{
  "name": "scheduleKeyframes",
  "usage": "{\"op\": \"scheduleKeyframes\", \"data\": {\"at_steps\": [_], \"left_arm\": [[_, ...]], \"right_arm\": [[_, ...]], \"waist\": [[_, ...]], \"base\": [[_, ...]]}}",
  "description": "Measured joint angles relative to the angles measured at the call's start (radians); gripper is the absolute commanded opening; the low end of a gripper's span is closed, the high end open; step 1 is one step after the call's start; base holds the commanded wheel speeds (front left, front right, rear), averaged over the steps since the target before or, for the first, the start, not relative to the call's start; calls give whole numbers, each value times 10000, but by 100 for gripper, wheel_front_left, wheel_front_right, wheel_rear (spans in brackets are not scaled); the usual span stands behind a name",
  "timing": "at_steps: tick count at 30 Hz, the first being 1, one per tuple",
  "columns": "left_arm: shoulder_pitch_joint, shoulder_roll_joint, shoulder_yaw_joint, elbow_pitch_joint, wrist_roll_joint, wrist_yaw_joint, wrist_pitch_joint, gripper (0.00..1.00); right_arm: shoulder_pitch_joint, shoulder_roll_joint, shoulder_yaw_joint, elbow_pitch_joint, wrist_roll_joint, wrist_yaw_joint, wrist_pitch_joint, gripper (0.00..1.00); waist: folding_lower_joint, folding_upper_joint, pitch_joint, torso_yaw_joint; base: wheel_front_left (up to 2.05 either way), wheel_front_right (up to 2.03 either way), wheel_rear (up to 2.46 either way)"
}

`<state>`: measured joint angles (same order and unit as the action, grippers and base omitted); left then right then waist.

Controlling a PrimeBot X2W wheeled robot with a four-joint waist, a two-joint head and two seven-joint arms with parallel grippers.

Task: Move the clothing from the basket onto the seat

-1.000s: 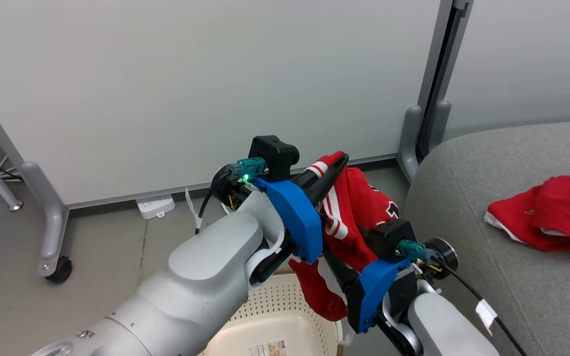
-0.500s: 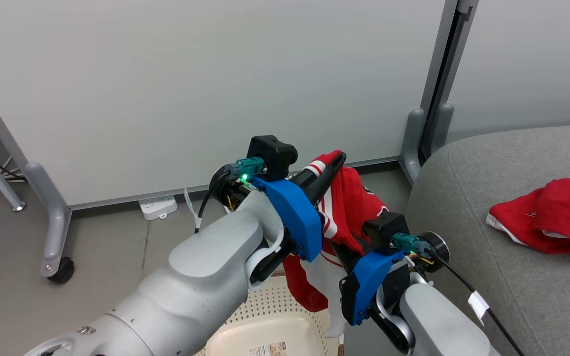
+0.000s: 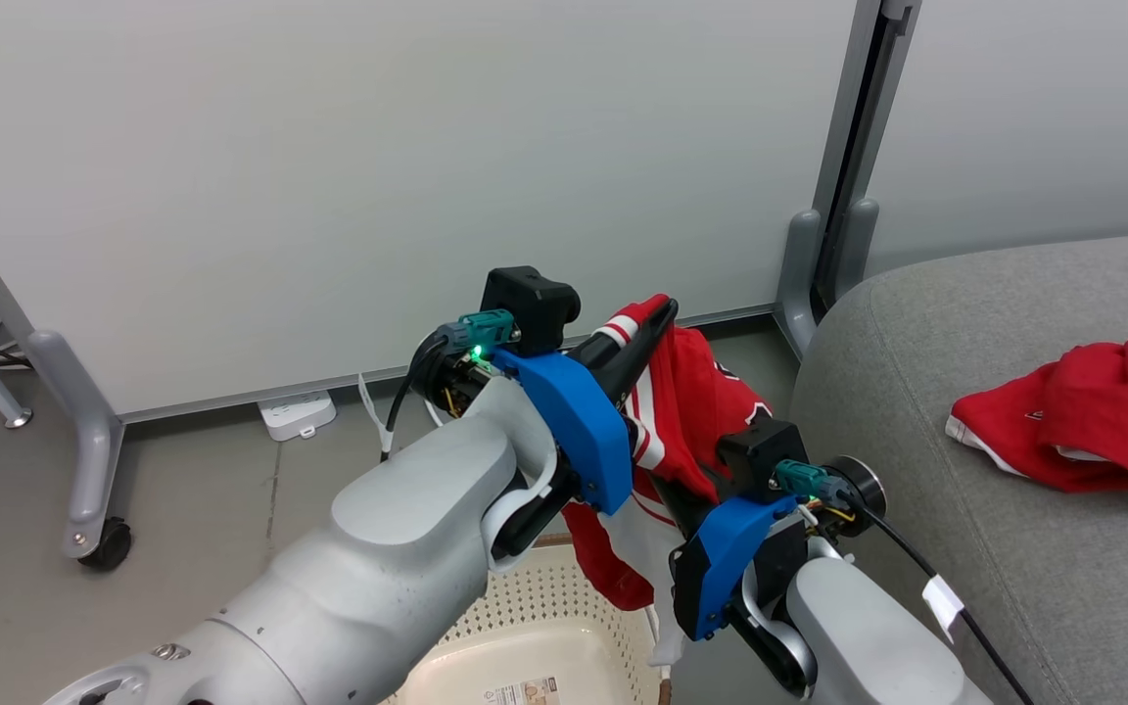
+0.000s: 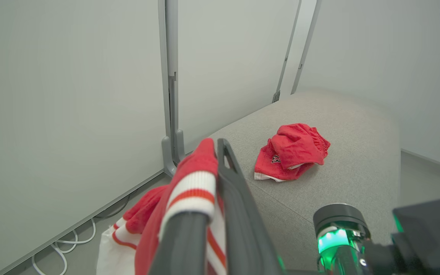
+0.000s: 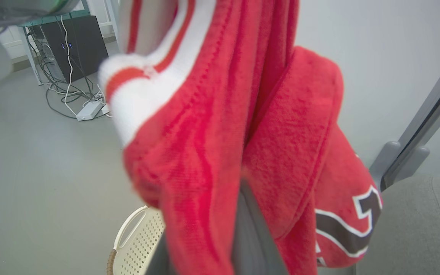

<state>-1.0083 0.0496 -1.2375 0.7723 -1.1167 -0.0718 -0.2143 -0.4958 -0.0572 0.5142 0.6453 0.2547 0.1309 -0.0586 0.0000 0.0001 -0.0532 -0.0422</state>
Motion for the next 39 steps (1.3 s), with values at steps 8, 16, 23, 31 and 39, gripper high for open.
{"op": "scheduleKeyframes", "data": {"at_steps": [8, 16, 23, 31, 39], "left_arm": [[-98, 0, -123, 42, -92, 0, -31, 0], [-109, 0, -251, 94, -167, 0, -29, 0], [-108, 2, -290, 142, -180, 2, -31, 46], [504, 71, -196, 265, 382, 61, -439, 100], [2582, 1093, 1954, -1762, 2380, 297, -483, 100]], "right_arm": [[-130, 10, 52, 165, -2, 0, -115, 0], [-160, 21, 127, 290, 15, 0, -211, 0], [-158, 27, 132, 290, 29, 0, -211, 0], [-145, 23, -92, 109, -86, 2, -261, 0], [-4, -59, -385, -182, -268, 0, -267, 0]], "waist": [[0, 0, 3, -72], [0, 0, -24, -132], [0, 0, -57, -108], [0, 0, -58, -49], [0, 0, 35, -13]], "base": [[0, 0, 0], [0, 0, 0], [0, 0, 0], [0, 0, 0], [0, 0, 0]]}}
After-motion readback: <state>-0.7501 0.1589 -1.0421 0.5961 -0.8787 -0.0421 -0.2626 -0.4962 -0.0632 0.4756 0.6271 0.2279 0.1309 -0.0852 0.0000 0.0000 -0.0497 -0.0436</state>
